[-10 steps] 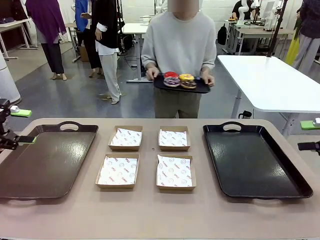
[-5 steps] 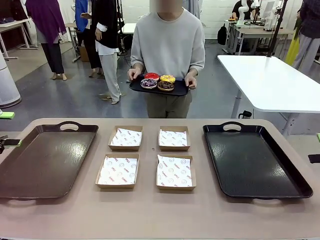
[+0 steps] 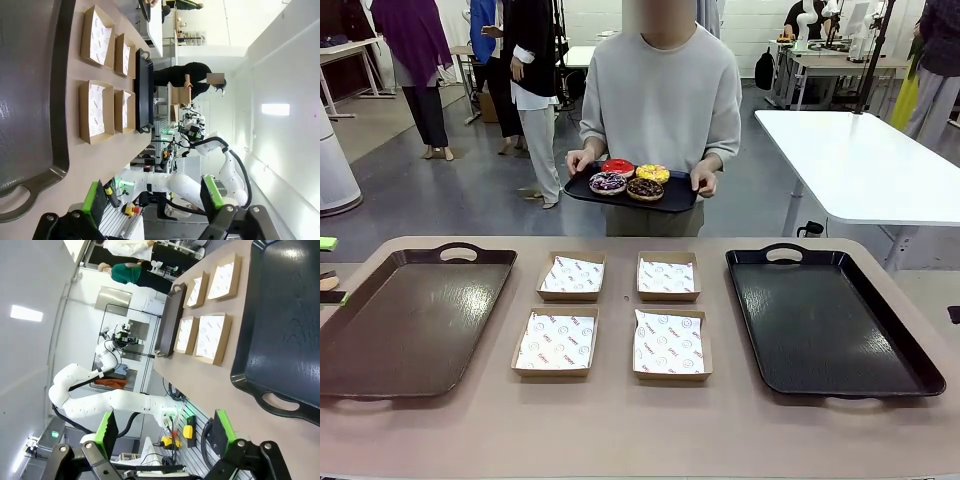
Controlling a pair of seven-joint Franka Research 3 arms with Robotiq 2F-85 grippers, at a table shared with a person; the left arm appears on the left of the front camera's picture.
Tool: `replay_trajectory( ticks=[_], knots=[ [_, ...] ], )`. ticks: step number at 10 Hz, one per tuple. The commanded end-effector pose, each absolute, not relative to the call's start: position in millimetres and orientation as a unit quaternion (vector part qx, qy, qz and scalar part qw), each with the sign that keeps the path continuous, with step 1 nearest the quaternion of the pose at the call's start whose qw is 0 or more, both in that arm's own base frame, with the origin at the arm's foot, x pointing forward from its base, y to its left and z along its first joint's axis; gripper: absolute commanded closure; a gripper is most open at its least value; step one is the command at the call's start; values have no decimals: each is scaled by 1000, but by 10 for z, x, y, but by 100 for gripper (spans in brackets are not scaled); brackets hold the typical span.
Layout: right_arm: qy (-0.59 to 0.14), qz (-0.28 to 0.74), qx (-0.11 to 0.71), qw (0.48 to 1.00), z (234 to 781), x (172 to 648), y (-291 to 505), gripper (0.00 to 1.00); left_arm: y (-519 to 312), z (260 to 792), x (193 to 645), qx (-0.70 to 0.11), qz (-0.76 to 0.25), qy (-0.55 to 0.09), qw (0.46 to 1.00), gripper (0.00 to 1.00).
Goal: Individually package the donuts and arrange them on the tray.
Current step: Pick up one Paper togo box.
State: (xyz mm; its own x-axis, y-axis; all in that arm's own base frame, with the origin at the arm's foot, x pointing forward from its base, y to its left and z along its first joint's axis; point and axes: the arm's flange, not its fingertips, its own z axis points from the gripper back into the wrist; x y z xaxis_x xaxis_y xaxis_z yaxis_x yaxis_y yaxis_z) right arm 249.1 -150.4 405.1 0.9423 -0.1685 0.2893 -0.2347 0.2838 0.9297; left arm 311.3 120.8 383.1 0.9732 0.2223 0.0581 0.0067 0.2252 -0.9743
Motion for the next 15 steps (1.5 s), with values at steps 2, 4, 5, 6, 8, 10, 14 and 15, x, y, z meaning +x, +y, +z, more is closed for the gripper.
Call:
replay_trajectory(
  ticks=[2,4,5,6,8,10,14,15],
  knots=[
    [-171,17,599,782,4048,2486,-1525,0,1186,3844,3130,-623,68,-95,773,0],
    [-171,17,599,782,4048,2486,-1525,0,1186,3844,3130,-623,68,-95,773,0],
    [-171,17,599,782,4048,2486,-1525,0,1186,3844,3130,-623,68,-95,773,0],
    [-171,17,599,782,4048,2486,-1525,0,1186,3844,3130,-623,68,-95,773,0],
    [-171,17,599,782,4048,2486,-1525,0,1186,3844,3130,-623,68,-95,773,0],
    [-171,17,599,782,4048,2486,-1525,0,1186,3844,3130,-623,68,-95,773,0],
    [-171,17,599,782,4048,2486,-1525,0,1186,3844,3130,-623,68,-95,773,0],
    [-171,17,599,782,4048,2486,-1525,0,1186,3844,3130,-623,68,-95,773,0]
  ],
)
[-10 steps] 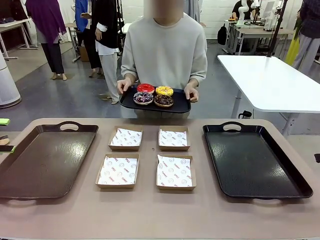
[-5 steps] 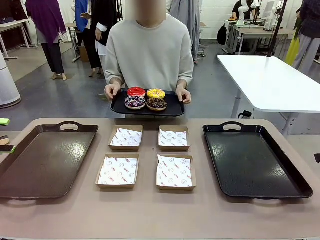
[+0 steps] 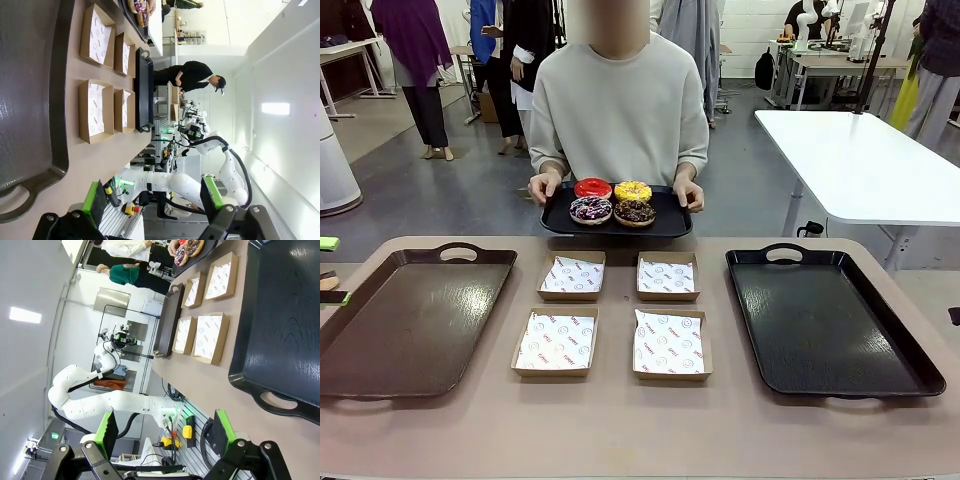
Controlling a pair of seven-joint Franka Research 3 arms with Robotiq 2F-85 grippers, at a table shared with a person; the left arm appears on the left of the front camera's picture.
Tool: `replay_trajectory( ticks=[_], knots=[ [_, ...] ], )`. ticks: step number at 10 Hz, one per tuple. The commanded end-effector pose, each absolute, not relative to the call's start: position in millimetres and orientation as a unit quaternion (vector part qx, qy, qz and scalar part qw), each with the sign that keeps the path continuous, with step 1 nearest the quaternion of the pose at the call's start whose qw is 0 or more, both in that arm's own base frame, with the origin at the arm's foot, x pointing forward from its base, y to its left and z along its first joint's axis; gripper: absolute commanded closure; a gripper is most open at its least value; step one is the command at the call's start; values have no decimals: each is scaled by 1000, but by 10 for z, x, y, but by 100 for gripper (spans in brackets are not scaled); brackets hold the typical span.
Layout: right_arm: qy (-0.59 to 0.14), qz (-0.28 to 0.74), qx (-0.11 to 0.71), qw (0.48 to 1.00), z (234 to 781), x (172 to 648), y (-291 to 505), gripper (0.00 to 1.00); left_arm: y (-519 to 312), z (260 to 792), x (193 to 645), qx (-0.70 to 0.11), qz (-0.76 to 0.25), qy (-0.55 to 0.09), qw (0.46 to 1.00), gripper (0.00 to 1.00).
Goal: Individually package the donuts and arrange them on the tray.
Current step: Pick up one Paper togo box.
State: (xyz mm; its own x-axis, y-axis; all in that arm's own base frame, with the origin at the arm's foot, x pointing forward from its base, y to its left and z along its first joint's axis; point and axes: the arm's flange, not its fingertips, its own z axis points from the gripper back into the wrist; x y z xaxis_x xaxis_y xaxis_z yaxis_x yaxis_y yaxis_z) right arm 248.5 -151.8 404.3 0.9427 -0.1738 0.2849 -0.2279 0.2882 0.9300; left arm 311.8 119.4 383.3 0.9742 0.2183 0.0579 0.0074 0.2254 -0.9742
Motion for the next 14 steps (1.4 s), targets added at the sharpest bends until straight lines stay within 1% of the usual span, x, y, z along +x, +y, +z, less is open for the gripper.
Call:
replay_trajectory(
  ticks=[1,4,6,8,10,11,12,14],
  knots=[
    [-171,17,599,782,4048,2486,-1525,0,1186,3844,3130,-623,68,-95,773,0],
    [-168,17,596,785,4043,2485,-1518,0,1186,3844,3130,-623,68,-95,773,0],
    [-159,-5,572,805,4235,2727,-1369,0,1186,3844,3130,-623,68,-95,773,0],
    [-148,-16,535,832,4708,3249,-1074,0,1186,3844,3130,-623,68,-95,773,0],
    [-127,-14,471,873,5142,3843,-638,0,1186,3844,3130,-623,68,-95,773,0],
    [-108,-10,432,895,5277,4121,-356,0,1186,3844,3130,-623,68,-95,773,0],
    [-108,-5,379,919,5364,4420,14,0,1186,3844,3130,-623,68,-95,773,0],
    [-114,0,283,952,5343,4901,618,0,1186,3844,3130,-623,68,-95,773,0]
  ],
)
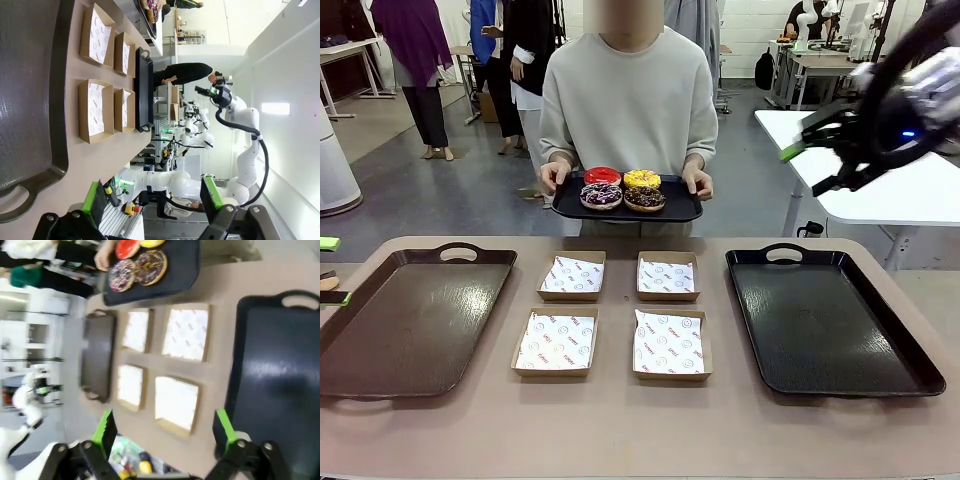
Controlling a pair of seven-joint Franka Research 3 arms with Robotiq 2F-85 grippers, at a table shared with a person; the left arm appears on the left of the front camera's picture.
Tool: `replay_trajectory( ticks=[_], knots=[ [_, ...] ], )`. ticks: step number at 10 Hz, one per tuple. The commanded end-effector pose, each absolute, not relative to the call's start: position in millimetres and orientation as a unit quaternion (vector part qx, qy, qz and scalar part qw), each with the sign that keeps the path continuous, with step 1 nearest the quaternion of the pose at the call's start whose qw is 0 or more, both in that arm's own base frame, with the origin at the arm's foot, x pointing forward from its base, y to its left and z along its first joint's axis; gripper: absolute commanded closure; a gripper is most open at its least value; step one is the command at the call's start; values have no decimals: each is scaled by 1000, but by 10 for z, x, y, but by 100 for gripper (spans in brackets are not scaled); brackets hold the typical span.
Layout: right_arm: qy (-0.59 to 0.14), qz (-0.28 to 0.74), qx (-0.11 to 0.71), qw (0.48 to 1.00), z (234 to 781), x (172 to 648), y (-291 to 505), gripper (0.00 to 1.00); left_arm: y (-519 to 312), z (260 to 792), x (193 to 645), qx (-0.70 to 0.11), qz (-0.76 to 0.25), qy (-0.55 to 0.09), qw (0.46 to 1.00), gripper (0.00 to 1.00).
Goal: Individually package the donuts and arrange them on the tray.
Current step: Pick up one Paper togo box.
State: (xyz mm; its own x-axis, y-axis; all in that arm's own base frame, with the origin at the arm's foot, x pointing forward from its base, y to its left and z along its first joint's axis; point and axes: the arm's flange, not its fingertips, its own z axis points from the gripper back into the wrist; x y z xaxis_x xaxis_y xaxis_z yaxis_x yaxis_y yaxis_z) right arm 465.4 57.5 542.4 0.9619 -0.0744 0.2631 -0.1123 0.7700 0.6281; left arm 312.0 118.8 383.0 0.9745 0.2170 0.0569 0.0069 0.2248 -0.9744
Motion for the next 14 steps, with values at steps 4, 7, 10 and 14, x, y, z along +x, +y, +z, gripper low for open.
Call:
replay_trajectory(
  ticks=[4,7,10,14],
  knots=[
    [-91,11,173,981,4819,5448,1541,0,1186,3844,3130,-623,68,-95,773,0],
    [-67,17,126,990,4416,5438,1924,0,1186,3844,3130,-623,68,-95,773,0],
    [-56,27,100,993,4243,5274,2103,0,1186,3844,3130,-623,68,-95,773,0],
    [-55,37,117,991,4245,5297,2079,0,1186,3844,3130,-623,68,-95,773,0]
  ],
)
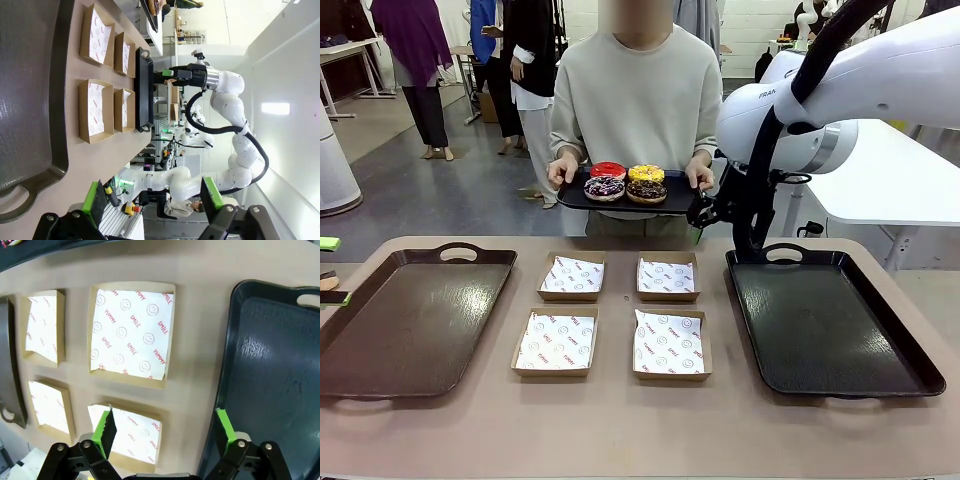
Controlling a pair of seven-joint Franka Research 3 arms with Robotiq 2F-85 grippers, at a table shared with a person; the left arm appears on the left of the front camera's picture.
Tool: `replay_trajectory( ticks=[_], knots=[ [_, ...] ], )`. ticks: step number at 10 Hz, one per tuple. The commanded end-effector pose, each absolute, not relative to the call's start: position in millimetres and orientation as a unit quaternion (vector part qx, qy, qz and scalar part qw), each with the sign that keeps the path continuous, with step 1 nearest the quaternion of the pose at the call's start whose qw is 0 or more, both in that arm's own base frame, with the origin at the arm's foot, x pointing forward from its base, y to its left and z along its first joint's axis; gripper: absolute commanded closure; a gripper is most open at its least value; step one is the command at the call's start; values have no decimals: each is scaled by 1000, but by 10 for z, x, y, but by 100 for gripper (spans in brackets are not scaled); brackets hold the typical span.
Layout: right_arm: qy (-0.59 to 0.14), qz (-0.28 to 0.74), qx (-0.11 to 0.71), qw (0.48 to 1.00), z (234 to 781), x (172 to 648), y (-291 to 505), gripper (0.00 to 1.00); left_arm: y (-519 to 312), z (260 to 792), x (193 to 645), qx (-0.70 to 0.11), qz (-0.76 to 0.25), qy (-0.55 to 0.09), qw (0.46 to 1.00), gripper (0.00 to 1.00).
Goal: Individually package the donuts and arrange them on the tray.
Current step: Pick up one Paper togo box.
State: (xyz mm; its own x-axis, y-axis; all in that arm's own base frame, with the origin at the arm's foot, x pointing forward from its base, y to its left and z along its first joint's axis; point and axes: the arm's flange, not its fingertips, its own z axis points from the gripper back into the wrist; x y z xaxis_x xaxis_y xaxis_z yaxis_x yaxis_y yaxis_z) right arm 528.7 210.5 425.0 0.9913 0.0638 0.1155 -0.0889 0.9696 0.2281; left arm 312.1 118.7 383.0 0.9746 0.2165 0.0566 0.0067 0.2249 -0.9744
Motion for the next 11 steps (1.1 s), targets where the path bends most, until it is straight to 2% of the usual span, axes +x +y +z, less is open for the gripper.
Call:
replay_trajectory(
  ticks=[1,6,11],
  knots=[
    [-55,37,117,991,4245,5297,2079,0,1186,3844,3130,-623,68,-95,773,0],
    [-54,38,117,991,4250,5290,2100,0,1186,3844,3130,-623,68,-95,773,0],
    [-7,0,61,998,4094,5696,2568,0,1186,3844,3130,-623,68,-95,773,0]
  ],
)
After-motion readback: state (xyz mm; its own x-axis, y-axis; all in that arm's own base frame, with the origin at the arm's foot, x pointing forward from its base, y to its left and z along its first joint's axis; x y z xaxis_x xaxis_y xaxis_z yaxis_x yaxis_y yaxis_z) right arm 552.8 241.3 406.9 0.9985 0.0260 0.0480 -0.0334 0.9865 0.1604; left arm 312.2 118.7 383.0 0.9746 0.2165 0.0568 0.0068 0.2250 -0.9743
